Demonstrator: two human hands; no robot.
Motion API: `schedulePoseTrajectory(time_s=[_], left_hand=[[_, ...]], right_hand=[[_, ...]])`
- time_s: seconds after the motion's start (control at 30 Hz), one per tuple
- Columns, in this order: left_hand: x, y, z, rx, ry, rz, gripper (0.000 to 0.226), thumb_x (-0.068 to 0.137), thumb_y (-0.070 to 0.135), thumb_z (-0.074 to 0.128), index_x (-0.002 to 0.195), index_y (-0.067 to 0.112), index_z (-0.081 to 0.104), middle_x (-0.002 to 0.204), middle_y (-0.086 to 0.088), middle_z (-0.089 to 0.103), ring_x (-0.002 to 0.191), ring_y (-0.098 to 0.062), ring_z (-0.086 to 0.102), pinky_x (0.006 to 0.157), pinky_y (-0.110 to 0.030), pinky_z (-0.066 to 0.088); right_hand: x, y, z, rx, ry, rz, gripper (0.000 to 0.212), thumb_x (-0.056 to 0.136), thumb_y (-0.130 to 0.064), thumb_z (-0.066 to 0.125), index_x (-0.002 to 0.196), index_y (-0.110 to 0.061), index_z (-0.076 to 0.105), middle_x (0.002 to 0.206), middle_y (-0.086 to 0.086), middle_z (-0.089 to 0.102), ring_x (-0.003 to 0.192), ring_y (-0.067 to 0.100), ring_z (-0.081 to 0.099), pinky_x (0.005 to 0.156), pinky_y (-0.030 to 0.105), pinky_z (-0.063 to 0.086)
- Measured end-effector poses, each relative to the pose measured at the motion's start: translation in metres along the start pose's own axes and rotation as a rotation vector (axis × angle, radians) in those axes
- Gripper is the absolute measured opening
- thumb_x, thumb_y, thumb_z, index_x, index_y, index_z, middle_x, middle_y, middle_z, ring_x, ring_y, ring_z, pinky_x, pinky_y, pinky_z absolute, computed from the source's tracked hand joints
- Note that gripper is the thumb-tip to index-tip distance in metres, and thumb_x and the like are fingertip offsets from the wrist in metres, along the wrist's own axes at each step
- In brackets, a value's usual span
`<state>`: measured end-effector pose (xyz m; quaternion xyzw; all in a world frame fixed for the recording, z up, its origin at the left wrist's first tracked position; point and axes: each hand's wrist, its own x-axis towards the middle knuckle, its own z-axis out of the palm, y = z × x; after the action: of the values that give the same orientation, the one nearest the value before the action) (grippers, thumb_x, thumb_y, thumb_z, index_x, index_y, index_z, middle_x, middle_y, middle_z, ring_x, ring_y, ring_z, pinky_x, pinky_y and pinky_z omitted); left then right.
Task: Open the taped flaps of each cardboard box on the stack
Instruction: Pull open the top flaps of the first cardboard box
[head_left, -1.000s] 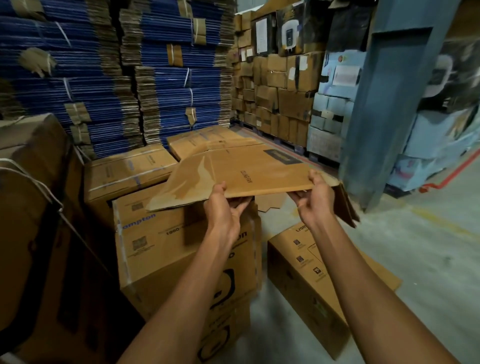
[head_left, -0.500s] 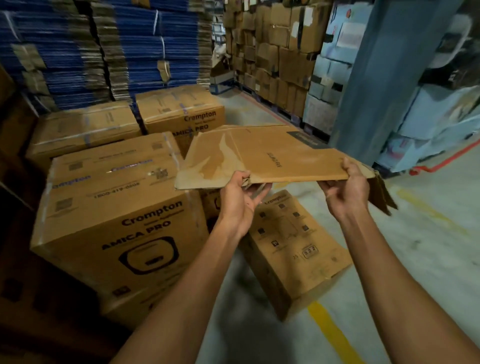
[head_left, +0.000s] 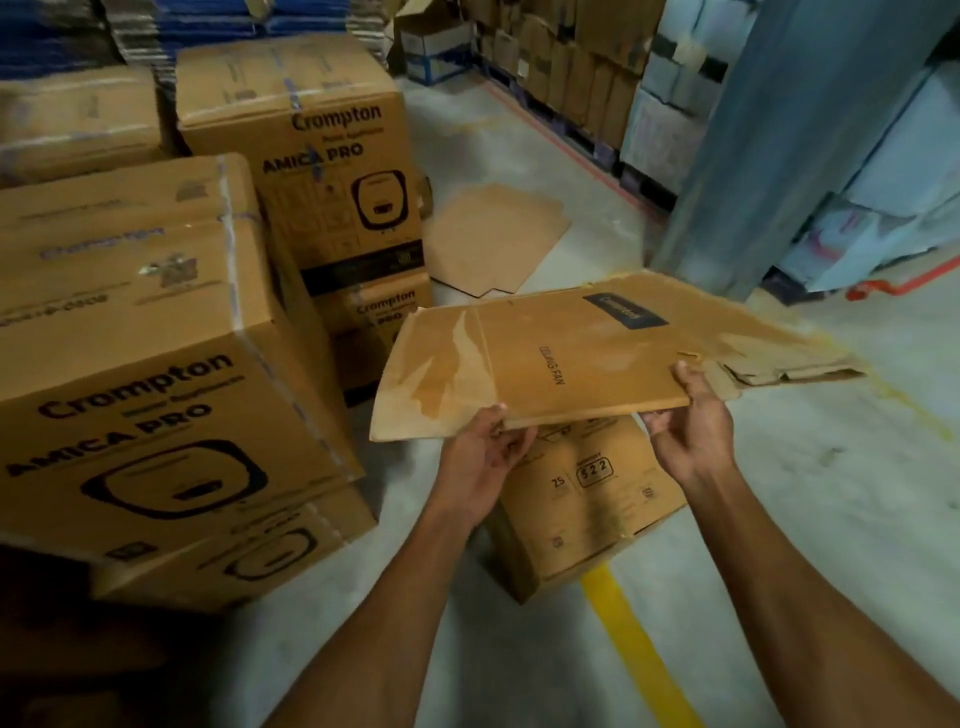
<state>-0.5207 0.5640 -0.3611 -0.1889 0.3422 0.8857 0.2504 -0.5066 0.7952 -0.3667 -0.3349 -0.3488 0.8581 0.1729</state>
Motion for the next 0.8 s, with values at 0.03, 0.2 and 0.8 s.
schedulePoseTrajectory(time_s=[0.03,0.2,0.8], left_hand=[[0.013,-0.011,-0.01,-0.006,0.005,-0.02,0.02,0.1,0.004,0.055,0.116,0.011,0.064,0.109,-0.013,0.074,0.107,-0.031,0.066,0.093,-0.038,0.053],[0.066,-0.094,-0.059,-0.02,0.169,-0.106,0.022,0.098,0.004,0.06,0.119,0.004,0.065,0.114,-0.017,0.074,0.1,-0.028,0.068,0.076,-0.033,0.06],[0.138,-0.34,-0.195,-0.226,0.493,-0.201,0.056,0.088,-0.009,0.069,0.138,0.011,0.051,0.121,-0.016,0.069,0.105,-0.032,0.07,0.068,-0.033,0.063]], right_hand=[[0.013,0.009,-0.01,-0.005,0.012,0.012,0.041,0.098,-0.017,0.065,0.137,-0.008,0.058,0.121,0.013,0.073,0.109,0.026,0.072,0.103,0.044,0.053],[0.065,0.058,-0.074,-0.053,0.139,0.085,0.043,0.098,-0.018,0.067,0.139,-0.008,0.057,0.121,0.01,0.071,0.098,0.023,0.072,0.059,0.029,0.06],[0.179,0.189,-0.299,-0.327,0.403,0.216,0.066,0.087,-0.028,0.074,0.144,-0.006,0.049,0.135,0.018,0.062,0.114,0.038,0.063,0.063,0.051,0.062]])
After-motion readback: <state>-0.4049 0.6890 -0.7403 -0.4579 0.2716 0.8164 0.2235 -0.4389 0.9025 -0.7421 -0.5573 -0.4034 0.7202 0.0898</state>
